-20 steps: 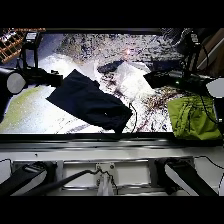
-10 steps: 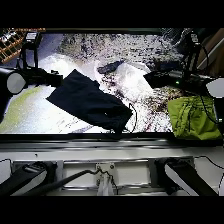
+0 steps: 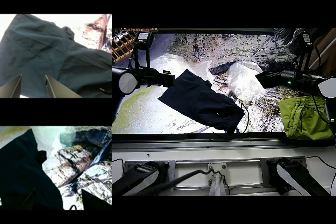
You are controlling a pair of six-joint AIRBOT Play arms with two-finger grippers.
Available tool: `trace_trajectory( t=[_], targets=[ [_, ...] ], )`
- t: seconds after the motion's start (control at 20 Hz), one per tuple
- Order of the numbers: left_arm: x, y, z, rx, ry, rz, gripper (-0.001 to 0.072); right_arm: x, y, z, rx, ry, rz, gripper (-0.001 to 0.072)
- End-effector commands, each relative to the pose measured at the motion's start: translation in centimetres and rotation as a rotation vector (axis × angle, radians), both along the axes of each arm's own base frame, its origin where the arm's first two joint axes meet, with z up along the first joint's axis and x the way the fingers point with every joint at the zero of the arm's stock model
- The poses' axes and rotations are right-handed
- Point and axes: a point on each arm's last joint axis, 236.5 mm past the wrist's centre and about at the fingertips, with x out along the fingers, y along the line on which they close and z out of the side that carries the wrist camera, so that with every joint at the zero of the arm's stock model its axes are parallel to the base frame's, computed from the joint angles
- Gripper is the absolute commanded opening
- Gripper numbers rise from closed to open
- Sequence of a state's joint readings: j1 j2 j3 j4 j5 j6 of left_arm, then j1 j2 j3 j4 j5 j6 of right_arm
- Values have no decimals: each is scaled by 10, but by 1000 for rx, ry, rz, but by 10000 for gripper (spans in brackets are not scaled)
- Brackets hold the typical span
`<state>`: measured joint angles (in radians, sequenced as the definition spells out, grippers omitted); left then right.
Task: Fold the clothes and pants, and hang the long-sleeved shirts on hangers.
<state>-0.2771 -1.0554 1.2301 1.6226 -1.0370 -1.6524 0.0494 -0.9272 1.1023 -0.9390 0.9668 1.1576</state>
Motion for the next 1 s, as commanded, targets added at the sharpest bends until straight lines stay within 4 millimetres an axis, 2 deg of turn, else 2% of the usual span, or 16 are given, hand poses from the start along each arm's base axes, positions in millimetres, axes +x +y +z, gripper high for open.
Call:
trace_trajectory(
  t=[0.0, 0.15, 0.2, 0.25, 0.35, 0.4, 0.45, 0.5, 0.65, 0.7, 0.8, 0.95],
  targets=[
    [-1, 1, -1, 3, 7, 1, 316, 12, -5, 11, 10, -58, -41, 646],
    [-12, 4, -11, 19, 69, 5, 313, 25, -10, 25, 38, -123, -87, 646],
    [-20, 7, -18, 26, 109, 12, 188, 28, -9, 31, 60, -139, -99, 646],
    [-28, 9, -30, 27, 150, 28, 27, 31, -11, 35, 70, -156, -111, 646],
    [-44, 17, -62, -24, 189, 134, 19, 22, -6, 30, 74, -118, -90, 635],
    [-50, 21, -78, -55, 192, 197, 113, 18, -2, 25, 73, -91, -70, 635],
    [-55, 27, -92, -83, 193, 256, 305, 11, 4, 15, 64, -46, -35, 635],
    [-59, 37, -108, -115, 203, 330, 456, 3, 8, 3, 47, 0, -1, 635],
    [-63, 82, -144, -151, 246, 511, 472, -13, 14, -32, 28, 127, 50, 635],
    [-58, 101, -150, -164, 241, 568, 472, -17, 15, -42, 29, 157, 56, 635],
    [-40, 130, -160, -295, 219, 697, 472, -25, 16, -61, 35, 208, 60, 635],
    [-13, 149, -174, -544, 199, 741, 461, -36, 16, -88, 38, 277, 61, 635]
  ],
)
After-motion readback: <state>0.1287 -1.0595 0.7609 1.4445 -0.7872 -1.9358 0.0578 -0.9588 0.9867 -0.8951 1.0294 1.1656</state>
